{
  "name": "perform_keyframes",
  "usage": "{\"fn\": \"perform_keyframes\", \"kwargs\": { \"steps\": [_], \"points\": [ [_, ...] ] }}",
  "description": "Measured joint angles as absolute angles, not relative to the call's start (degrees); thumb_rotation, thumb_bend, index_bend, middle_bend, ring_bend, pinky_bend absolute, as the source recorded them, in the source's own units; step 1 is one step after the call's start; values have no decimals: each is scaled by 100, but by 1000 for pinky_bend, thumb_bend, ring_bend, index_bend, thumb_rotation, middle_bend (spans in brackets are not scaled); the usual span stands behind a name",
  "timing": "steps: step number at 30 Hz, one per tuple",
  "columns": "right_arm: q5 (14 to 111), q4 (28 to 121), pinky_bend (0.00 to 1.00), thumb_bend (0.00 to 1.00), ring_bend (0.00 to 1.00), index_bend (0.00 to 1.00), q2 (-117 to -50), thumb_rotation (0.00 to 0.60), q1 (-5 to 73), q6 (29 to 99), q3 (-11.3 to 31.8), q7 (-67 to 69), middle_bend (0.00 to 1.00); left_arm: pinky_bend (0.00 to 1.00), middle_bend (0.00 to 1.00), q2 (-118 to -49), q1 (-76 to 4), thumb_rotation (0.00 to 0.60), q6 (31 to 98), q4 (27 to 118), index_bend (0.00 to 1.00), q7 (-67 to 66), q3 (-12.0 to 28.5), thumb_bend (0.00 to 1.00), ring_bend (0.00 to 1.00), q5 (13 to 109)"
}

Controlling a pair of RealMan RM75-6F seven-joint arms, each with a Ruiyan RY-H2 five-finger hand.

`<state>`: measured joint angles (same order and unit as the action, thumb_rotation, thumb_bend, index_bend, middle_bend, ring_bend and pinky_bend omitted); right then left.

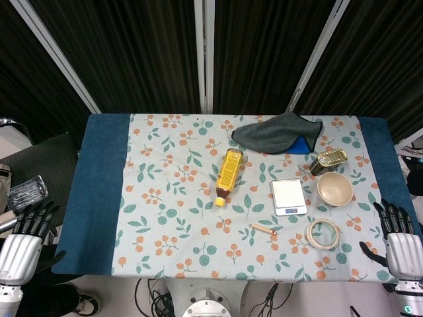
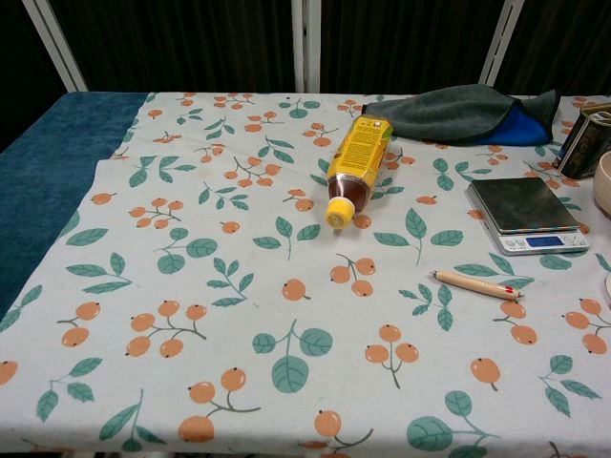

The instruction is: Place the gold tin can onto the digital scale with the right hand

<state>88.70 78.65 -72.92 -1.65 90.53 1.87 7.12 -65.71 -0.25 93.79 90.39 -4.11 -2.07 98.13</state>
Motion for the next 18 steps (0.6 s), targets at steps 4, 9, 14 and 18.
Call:
{"fn": "perform_keyframes", "kwargs": {
  "steps": [4, 9, 14, 18],
  "points": [
    [8869, 7879, 0, 110, 0, 0, -7286, 600, -155, 9044, 195, 693, 0, 0, 0, -6569, -36, 600, 9375, 9044, 18, -422, -201, 87, 0, 9817],
    [8861, 7888, 0, 109, 0, 0, -7268, 600, -145, 9040, 210, 706, 0, 0, 0, -6574, -26, 600, 9383, 9045, 18, -433, -220, 86, 0, 9831],
    [8801, 7941, 0, 106, 0, 0, -7177, 600, -95, 9017, 303, 651, 0, 0, 0, -6540, -45, 600, 9362, 9054, 18, -407, -196, 86, 0, 9794],
    [8668, 8073, 0, 101, 0, 0, -6985, 600, 121, 8828, 526, 438, 0, 0, 0, -6547, -90, 600, 9286, 9044, 18, -394, -193, 86, 0, 9795]
  ]
}}
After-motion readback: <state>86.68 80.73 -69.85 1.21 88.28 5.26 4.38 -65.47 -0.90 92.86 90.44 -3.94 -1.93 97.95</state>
